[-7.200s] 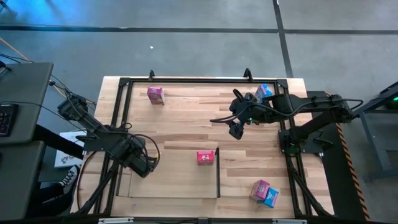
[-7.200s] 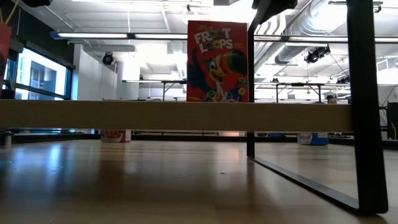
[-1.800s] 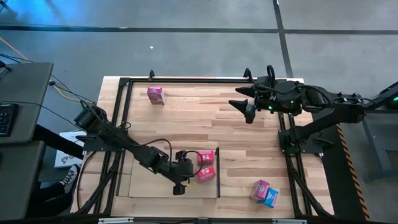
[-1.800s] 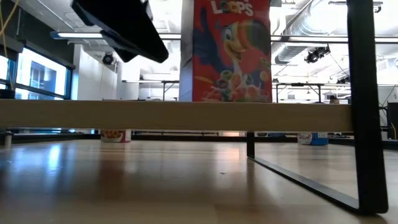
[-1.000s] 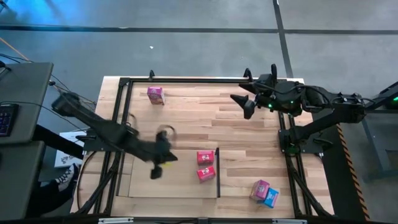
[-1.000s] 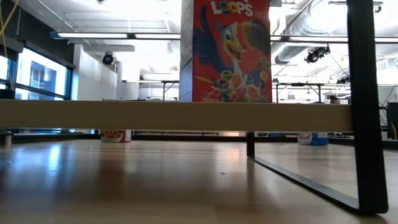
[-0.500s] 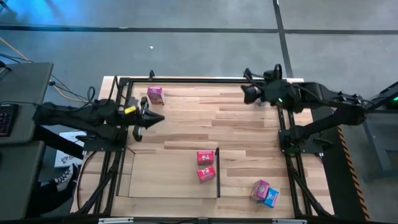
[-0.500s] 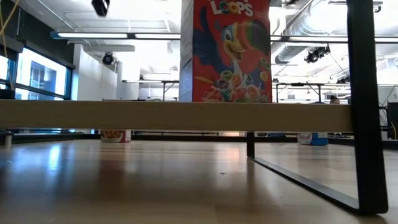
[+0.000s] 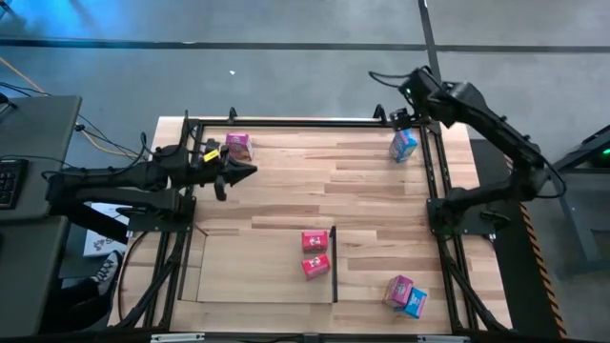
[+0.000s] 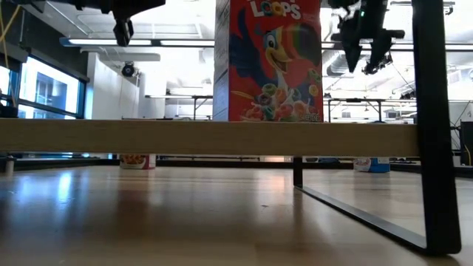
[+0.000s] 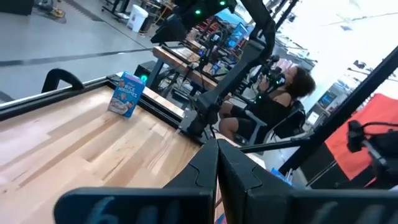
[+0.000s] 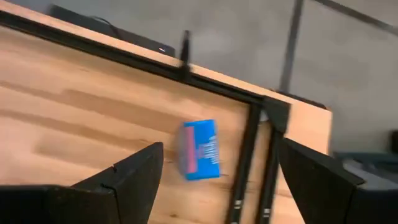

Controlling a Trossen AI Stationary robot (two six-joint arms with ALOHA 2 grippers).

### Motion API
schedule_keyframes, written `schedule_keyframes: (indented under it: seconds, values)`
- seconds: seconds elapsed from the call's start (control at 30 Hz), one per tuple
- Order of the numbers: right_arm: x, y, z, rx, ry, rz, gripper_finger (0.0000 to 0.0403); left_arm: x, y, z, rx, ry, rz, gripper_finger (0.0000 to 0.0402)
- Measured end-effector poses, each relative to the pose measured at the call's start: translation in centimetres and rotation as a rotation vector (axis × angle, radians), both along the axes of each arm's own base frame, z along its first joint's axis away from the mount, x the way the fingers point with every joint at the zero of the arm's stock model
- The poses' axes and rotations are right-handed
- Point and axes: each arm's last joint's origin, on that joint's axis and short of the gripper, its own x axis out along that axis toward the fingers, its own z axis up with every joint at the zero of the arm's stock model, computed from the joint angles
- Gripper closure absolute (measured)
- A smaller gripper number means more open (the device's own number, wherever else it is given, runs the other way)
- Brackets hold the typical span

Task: Stack cereal on shelf
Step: Put the top blue cereal box on the shelf

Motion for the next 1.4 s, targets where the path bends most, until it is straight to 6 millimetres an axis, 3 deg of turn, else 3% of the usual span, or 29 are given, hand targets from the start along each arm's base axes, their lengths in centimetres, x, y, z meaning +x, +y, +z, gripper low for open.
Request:
schedule_keyframes:
  seconds: [0.13, 0.27, 0.37, 0.53, 0.8, 1.13, 1.4]
  values:
    - [0.2, -2.4, -3.2, 0.046, -0.022, 0.022, 0.01, 0.0, 0.2, 0.0, -0.012, -0.001, 0.018, 0.0401]
    - [-0.7, -3.4, -7.7, 0.133, -0.037, 0.014, 0.01, -0.1, 0.5, 0.0, -0.01, -0.001, 0.035, 0.0401]
    - [-1.2, -4.1, -9.4, 0.141, -0.083, -0.02, 0.01, -0.2, 0.7, 0.1, -0.002, -0.004, 0.049, 0.0401]
    - [-1.3, -4.5, -10.6, 0.074, -0.034, -0.035, 0.01, -0.2, 0.9, 0.1, 0.0, -0.003, 0.062, 0.0401]
    - [-1.8, -4.0, -13.5, 0.118, 0.008, -0.046, 0.01, -0.2, 1.0, 0.1, -0.007, -0.005, 0.072, 0.0401]
    - [-2.1, -3.4, -16.9, 0.183, -0.068, -0.015, 0.0101, -0.2, 1.0, 0.1, -0.015, -0.007, 0.072, 0.0401]
    - [-2.0, -3.5, -17.2, 0.163, -0.08, -0.012, 0.0157, -0.2, 1.1, 0.1, -0.033, -0.011, 0.083, 0.0401]
